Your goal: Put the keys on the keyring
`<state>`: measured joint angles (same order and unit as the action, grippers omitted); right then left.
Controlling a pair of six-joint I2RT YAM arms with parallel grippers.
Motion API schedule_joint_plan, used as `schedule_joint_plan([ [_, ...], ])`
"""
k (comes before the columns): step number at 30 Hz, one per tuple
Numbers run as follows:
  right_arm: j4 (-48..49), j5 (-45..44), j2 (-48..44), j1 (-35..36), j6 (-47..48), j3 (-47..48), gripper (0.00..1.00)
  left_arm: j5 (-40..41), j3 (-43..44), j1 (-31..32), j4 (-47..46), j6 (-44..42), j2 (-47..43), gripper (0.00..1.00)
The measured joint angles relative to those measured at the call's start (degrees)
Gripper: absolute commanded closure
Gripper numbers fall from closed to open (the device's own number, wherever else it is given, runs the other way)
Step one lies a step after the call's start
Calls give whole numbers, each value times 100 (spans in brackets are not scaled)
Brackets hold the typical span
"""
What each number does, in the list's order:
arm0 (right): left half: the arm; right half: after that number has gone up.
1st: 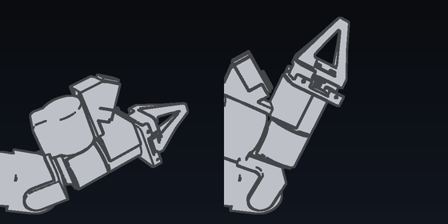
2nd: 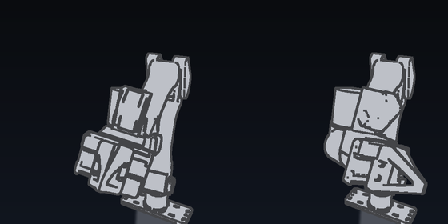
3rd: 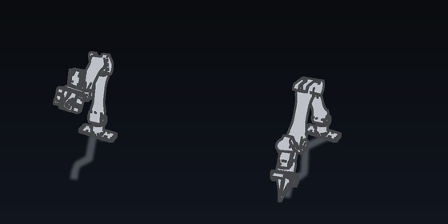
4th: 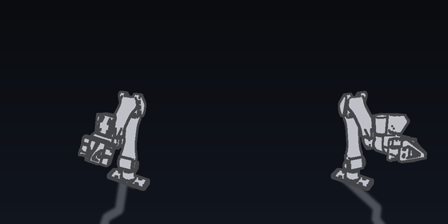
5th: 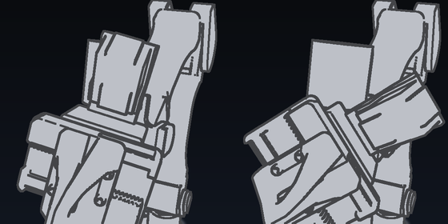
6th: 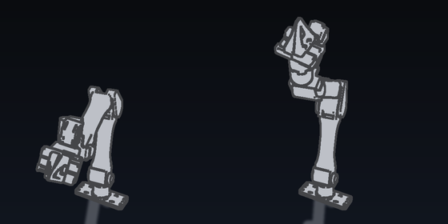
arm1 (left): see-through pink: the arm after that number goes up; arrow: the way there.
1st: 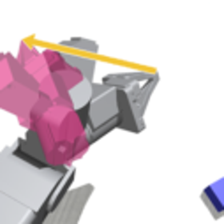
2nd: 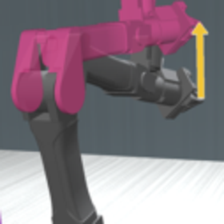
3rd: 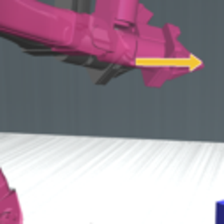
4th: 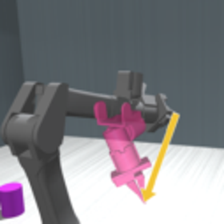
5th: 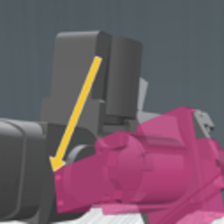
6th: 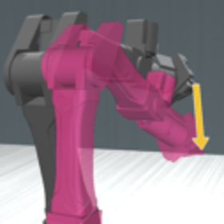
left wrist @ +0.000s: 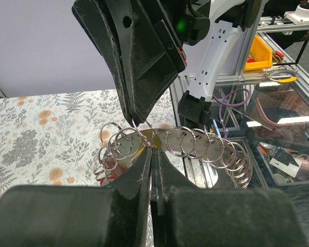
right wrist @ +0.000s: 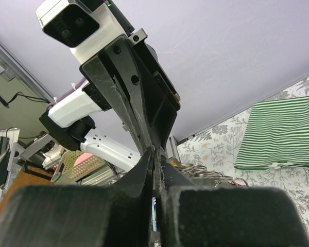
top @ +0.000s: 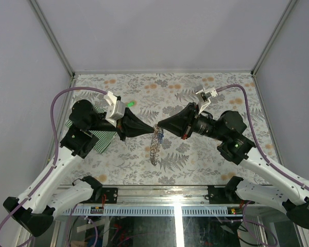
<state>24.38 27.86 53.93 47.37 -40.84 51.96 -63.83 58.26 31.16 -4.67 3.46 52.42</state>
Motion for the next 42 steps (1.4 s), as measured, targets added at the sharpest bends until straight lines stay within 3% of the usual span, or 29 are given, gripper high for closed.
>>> schedule_joint_plan([
  [10, 33, -389, -166, 9, -20, -190, 100, 127, 0, 4, 122, -55, 0, 99],
  [17, 210, -455, -181, 15, -55, -284, 100, 153, 0, 74, 140, -59, 0, 81],
  [24, 699, -372, -181, 13, -63, -472, 100, 245, 0, 140, 105, 22, -68, 76],
  [32, 1093, 15, -232, 13, 195, -540, 100, 776, -153, 144, -420, 457, -413, 75],
  [42, 750, 376, -586, 13, 1172, -544, 100, 1005, -391, 144, -1266, 1261, -387, 64],
])
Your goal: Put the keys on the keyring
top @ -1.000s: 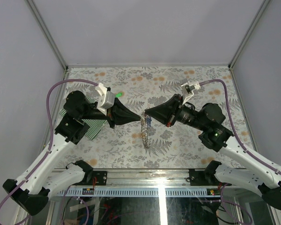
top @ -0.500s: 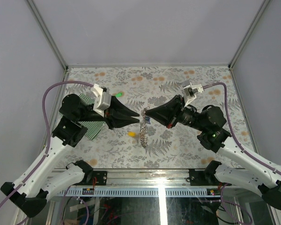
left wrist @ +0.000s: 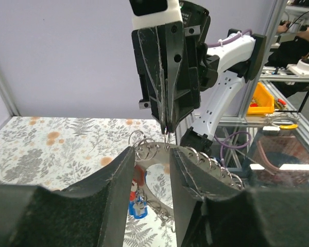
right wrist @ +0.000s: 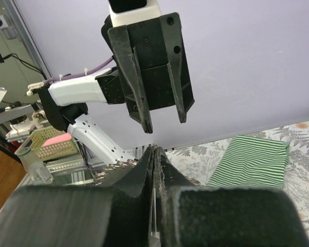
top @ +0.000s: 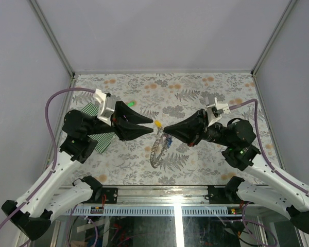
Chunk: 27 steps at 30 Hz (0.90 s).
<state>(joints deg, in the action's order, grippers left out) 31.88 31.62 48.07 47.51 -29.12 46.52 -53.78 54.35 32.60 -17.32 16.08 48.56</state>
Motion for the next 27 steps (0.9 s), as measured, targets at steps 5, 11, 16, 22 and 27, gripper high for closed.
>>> schedule_joint_plan([
  [5, -179, 210, -7, 0, 326, 2, 100, -136, -92, 22, -599, 516, 216, 62],
  [11, -337, 258, -7, 0, 520, 9, 100, -361, -94, 190, -975, 837, 466, 61],
  [16, -339, 258, -9, 0, 608, 17, 100, -463, -94, 310, -1010, 901, 614, 61],
  [22, -339, 256, -13, 0, 654, 22, 100, -498, -92, 393, -955, 883, 710, 69],
  [27, -339, 256, -31, 0, 669, 22, 100, -518, -92, 470, -835, 809, 774, 77],
])
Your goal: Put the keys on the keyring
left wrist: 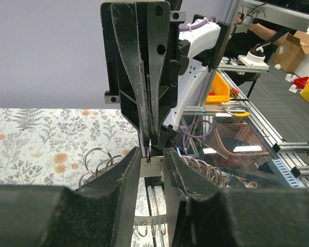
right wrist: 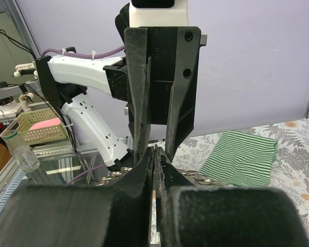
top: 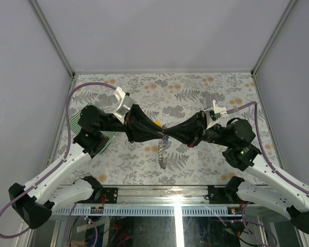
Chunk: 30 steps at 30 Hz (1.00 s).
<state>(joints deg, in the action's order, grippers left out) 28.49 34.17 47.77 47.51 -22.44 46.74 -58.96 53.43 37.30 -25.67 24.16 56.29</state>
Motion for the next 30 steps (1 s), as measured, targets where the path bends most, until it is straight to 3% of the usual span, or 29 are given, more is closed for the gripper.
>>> schedule_joint_plan([
  [4, -24, 0, -31, 0, 0, 0, 100, -4, 11, 48, 92, -59, 42, 99],
  [7, -85, 0, -55, 0, 4, 0, 100, -22, 44, 63, 190, -129, 52, 100],
  [12, -352, 0, -94, 0, 146, 70, 77, -24, 227, 68, 737, -470, 55, 100],
  [17, -1388, 31, -184, 0, 741, 726, 61, -26, 715, 92, 1910, -1185, 79, 100],
  [23, -2771, 214, -157, 0, 1532, 1635, 60, -39, 1283, 92, 3062, -1998, 203, 100],
  [30, -3663, 400, 245, 0, 1904, 1987, 66, -33, 1353, 92, 3620, -2291, 358, 100],
])
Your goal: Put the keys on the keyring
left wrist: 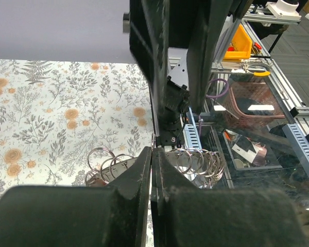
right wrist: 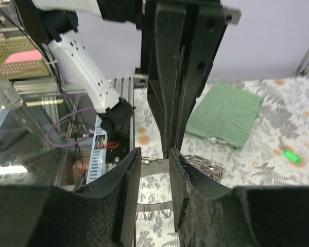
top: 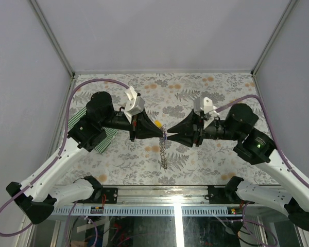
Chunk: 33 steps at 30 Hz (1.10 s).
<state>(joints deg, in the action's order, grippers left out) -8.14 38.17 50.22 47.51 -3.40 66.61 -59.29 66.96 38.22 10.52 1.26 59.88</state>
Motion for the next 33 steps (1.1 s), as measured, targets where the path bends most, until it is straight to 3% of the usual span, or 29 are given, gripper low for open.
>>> schedule_joint_plan([
  [20, -487, 44, 437, 0, 146, 52, 69, 13, 13, -7, 332, -98, 24, 100],
  [33, -575, -70, 444, 0, 219, 96, 65, 57, 20, -7, 339, -111, 39, 100],
])
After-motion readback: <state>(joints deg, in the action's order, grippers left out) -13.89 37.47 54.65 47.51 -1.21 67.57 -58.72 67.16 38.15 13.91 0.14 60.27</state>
